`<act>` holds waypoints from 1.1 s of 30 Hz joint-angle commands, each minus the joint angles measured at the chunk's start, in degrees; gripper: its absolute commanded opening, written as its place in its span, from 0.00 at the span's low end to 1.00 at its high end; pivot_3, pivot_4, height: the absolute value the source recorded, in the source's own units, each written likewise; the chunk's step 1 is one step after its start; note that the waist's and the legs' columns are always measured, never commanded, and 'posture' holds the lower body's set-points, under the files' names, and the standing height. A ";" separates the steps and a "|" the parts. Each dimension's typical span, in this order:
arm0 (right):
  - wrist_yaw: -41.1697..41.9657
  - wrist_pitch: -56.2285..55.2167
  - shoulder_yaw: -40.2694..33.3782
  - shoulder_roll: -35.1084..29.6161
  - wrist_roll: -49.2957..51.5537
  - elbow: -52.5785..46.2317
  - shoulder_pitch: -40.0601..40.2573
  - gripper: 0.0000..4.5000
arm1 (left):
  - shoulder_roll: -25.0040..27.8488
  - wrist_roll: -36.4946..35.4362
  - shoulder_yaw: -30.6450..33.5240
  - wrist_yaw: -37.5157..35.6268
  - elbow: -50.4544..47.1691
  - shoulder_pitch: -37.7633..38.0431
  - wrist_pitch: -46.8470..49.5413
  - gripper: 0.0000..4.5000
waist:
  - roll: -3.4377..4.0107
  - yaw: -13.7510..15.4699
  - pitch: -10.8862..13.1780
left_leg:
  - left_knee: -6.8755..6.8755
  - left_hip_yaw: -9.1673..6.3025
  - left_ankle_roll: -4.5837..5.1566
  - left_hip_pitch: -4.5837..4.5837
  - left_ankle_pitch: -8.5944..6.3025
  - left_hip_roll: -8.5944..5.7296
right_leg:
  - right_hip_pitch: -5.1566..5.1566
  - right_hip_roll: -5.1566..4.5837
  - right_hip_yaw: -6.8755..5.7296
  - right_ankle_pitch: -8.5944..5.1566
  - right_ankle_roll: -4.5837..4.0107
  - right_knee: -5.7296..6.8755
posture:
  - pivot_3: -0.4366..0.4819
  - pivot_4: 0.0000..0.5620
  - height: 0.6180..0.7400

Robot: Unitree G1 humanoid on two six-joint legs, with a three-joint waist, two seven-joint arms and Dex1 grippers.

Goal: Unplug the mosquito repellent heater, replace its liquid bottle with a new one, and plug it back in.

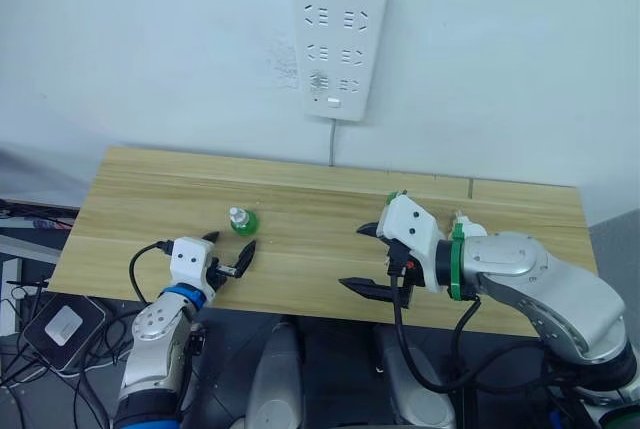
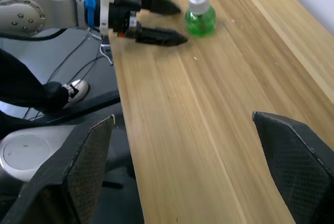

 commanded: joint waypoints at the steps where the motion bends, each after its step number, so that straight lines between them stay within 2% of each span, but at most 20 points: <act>1: -0.66 1.50 -2.12 -0.69 2.32 -3.70 0.21 0.99 | -0.75 1.44 -0.55 1.10 4.93 -1.19 -2.73 1.00 | 0.07 -0.09 0.12 | 0.00 0.00 0.00 0.00 0.00 0.00 | 0.00 -0.01 0.00 -0.01 0.01 0.00 | 0.35 0.88 0.86; 10: -1.73 3.42 -3.97 -2.41 5.07 -4.39 0.36 0.99 | -2.41 1.40 -1.52 0.50 12.35 -6.22 -7.60 1.00 | 0.21 -0.72 0.39 | 0.01 0.13 -0.02 0.01 0.01 -0.02 | -0.01 -0.01 0.14 -0.07 0.22 -0.05 | 0.33 0.88 0.86; 11: -1.89 3.67 -4.30 -2.34 5.42 -4.32 0.29 1.00 | -2.50 1.60 -1.75 0.39 12.80 -6.27 -8.11 0.91 | 0.21 -0.73 0.40 | 0.01 0.12 -0.02 0.01 0.01 -0.02 | -0.02 -0.01 0.13 -0.07 0.22 -0.05 | 0.33 0.87 0.86; 17: -2.63 3.49 -5.09 -3.19 6.31 -4.27 0.45 1.00 | -2.91 2.10 -1.97 0.63 14.79 -6.92 -10.30 0.53 | 0.21 -0.74 0.40 | -0.07 0.17 -0.02 0.00 0.01 -0.02 | -0.05 -0.05 0.17 -0.11 0.28 -0.09 | 0.33 0.85 0.86; 24: -2.94 -0.56 -5.58 -5.22 5.09 -4.77 3.12 1.00 | -2.39 3.94 -3.17 1.43 15.62 -6.95 -13.85 0.50 | 0.20 -0.79 0.40 | -0.10 0.25 -0.03 -0.01 0.01 -0.01 | -0.09 -0.08 0.26 -0.11 0.30 -0.16 | 0.31 0.81 0.86; 28: -0.48 -8.46 -7.62 -4.55 5.50 -4.21 7.27 1.00 | -0.40 4.24 -5.46 -1.36 7.23 -4.76 -11.96 0.50 | 0.16 -0.84 0.36 | -0.20 0.27 -0.05 -0.06 0.01 -0.01 | -0.14 -0.09 0.24 -0.11 0.33 -0.28 | 0.34 0.72 0.86; 33: 3.53 -16.05 -9.20 -7.89 4.09 -1.87 10.24 1.00 | 6.35 -0.99 -11.55 -12.32 -12.89 -2.38 3.04 0.50 | 0.07 -0.80 0.22 | -0.31 0.16 -0.32 -0.30 0.14 0.03 | -0.30 -0.09 0.08 -0.08 0.36 -0.44 | 0.32 0.61 0.86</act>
